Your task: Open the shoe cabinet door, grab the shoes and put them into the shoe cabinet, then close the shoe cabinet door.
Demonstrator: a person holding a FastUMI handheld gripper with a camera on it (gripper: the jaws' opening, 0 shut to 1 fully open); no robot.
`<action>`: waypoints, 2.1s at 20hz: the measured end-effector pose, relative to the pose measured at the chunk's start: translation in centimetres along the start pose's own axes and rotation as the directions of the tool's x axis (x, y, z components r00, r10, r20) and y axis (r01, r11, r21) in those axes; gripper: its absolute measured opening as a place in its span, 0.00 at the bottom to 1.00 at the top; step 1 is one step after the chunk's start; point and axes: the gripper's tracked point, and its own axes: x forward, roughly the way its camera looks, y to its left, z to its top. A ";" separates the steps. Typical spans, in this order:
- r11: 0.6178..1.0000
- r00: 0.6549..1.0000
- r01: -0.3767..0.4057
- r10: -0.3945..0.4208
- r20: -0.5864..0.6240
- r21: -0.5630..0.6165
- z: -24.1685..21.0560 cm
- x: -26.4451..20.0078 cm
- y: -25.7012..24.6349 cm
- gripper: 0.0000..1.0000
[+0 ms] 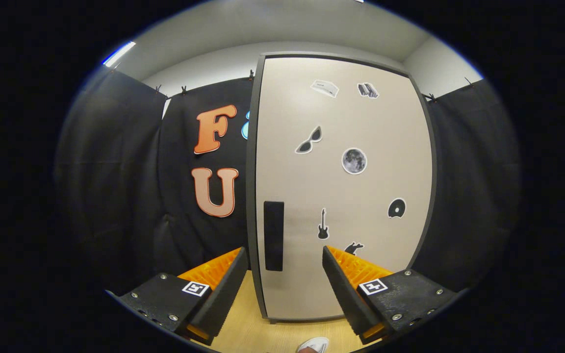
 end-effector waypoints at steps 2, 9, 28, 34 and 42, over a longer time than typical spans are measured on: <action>1.000 1.000 0.003 -0.003 -0.002 0.001 -0.3 1.7 0.0 0.95; 1.000 1.000 0.001 -0.001 -0.026 -0.001 -1.9 6.9 0.7 0.92; 0.999 0.997 0.049 -0.048 -0.054 0.023 -3.0 10.1 2.0 0.34; 1.000 0.999 0.016 -0.016 -0.038 0.011 -2.8 9.6 2.1 0.29; 1.000 0.999 -0.021 0.021 -0.041 0.003 -2.5 8.1 2.3 0.26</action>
